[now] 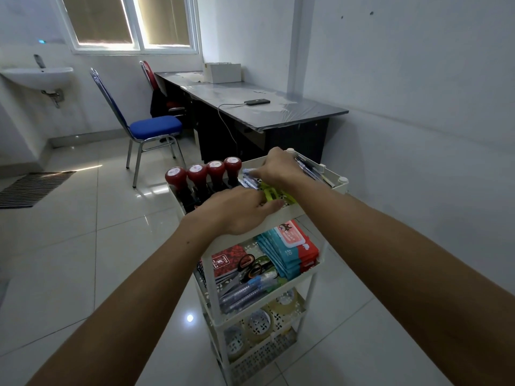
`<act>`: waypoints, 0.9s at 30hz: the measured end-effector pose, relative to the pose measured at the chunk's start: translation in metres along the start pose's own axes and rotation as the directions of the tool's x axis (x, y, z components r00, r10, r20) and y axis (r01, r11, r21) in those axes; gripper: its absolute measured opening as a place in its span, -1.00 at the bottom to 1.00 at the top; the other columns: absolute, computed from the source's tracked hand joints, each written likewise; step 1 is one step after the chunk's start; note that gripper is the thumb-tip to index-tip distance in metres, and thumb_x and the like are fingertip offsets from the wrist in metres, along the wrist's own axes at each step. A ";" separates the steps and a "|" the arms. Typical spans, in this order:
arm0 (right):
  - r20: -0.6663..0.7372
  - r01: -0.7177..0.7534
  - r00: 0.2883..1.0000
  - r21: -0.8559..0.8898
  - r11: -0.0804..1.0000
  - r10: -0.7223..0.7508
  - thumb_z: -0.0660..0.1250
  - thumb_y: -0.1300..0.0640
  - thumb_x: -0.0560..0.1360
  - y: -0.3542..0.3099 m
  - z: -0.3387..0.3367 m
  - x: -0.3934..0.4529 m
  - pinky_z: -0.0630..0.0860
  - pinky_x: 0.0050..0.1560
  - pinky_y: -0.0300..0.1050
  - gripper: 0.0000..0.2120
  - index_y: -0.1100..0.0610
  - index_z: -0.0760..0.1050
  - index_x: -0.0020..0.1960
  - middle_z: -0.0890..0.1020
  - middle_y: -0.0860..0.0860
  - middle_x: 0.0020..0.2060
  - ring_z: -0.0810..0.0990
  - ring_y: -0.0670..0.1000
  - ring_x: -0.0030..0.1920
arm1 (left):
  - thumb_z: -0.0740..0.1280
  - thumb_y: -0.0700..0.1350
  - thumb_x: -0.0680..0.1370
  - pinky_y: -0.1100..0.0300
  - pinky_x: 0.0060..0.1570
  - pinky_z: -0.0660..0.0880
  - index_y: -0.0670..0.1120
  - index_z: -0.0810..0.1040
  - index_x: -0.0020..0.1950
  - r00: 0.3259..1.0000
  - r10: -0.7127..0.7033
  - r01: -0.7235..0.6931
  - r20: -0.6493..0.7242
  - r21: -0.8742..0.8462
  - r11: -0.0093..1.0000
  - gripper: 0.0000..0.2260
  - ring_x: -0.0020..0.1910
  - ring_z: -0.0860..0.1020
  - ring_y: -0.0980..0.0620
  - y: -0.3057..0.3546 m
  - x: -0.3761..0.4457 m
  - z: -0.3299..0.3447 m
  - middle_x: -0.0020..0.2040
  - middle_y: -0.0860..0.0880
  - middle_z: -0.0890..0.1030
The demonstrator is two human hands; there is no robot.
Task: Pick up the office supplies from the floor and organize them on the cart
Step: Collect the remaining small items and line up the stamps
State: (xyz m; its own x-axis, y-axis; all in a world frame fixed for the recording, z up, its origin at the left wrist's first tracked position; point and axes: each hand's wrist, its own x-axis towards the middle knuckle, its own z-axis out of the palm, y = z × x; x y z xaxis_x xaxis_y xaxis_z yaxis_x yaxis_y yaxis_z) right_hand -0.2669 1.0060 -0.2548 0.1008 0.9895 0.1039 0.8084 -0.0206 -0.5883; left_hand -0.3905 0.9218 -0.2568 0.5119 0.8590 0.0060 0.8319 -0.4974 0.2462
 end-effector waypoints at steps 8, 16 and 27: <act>-0.087 0.102 0.988 -0.283 0.954 -0.132 0.31 -0.07 0.53 0.008 -0.001 -0.003 0.48 0.09 0.10 -0.74 0.12 0.50 0.05 0.58 0.13 0.06 0.46 0.22 0.23 | 0.01 0.21 0.65 0.00 0.01 0.51 -0.02 0.48 0.14 1.000 -0.002 0.002 -0.029 -0.005 1.000 -0.61 -0.06 0.51 0.02 0.006 0.004 0.001 0.02 -0.05 0.56; -0.126 0.154 0.970 -0.331 0.931 -0.206 0.35 -0.06 0.50 0.014 0.005 -0.002 0.49 0.15 0.10 -0.71 0.10 0.63 0.10 0.62 0.07 0.05 0.46 0.14 0.18 | -0.01 0.21 0.65 0.02 -0.02 0.47 0.00 0.50 0.14 0.990 -0.013 0.020 -0.140 0.047 0.999 -0.60 -0.04 0.48 0.02 0.005 0.006 0.012 0.06 -0.03 0.54; 0.181 0.140 0.977 -0.149 0.979 -0.112 0.43 -0.06 0.33 0.013 -0.012 0.002 0.45 0.23 0.12 -0.72 0.03 0.68 -0.01 0.65 0.03 -0.01 0.53 0.09 0.10 | -0.07 0.19 0.66 0.01 0.08 0.39 0.05 0.43 0.04 0.992 -0.011 0.025 -0.128 0.106 0.994 -0.64 0.06 0.41 0.02 0.006 0.005 0.013 0.08 -0.02 0.50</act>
State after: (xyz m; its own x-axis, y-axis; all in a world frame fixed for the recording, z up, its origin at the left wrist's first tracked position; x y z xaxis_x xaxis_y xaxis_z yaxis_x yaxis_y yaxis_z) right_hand -0.2490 1.0058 -0.2526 -0.0972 0.9950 0.0220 0.8920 0.0969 -0.4415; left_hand -0.3799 0.9217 -0.2682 0.4709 0.8730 0.1271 0.8624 -0.4859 0.1420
